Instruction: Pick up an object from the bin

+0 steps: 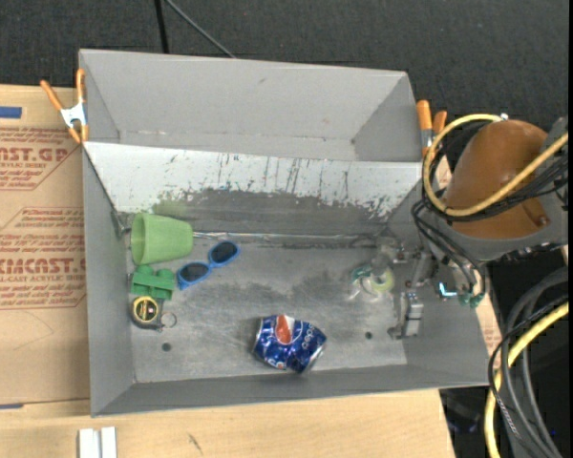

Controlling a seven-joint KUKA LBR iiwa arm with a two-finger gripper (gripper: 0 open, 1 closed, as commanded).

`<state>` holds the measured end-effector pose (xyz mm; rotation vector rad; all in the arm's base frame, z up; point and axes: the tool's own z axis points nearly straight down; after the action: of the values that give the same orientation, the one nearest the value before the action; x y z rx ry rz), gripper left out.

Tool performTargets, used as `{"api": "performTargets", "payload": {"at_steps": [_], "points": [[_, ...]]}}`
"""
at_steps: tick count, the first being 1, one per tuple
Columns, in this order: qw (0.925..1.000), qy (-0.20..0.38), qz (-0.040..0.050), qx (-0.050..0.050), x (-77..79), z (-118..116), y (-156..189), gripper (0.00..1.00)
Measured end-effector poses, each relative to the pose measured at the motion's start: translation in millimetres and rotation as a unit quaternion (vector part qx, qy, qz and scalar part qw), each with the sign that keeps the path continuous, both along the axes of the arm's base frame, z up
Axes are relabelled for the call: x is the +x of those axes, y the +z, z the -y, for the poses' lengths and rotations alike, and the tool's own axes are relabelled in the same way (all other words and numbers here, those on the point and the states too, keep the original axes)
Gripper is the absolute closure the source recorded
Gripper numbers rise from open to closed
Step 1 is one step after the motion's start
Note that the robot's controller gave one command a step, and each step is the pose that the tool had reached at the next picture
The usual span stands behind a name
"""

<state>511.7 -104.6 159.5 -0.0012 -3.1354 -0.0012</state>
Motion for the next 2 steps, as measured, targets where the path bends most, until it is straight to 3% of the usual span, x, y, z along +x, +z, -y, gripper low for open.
{"api": "performTargets", "payload": {"at_steps": [1,2], "points": [[0.9889,0.149,0.0018,0.001,-24.7,-54,-33,0.0],[0.9871,0.16,0.0031,0.003,-14.9,-129,-92,0.0]]}}
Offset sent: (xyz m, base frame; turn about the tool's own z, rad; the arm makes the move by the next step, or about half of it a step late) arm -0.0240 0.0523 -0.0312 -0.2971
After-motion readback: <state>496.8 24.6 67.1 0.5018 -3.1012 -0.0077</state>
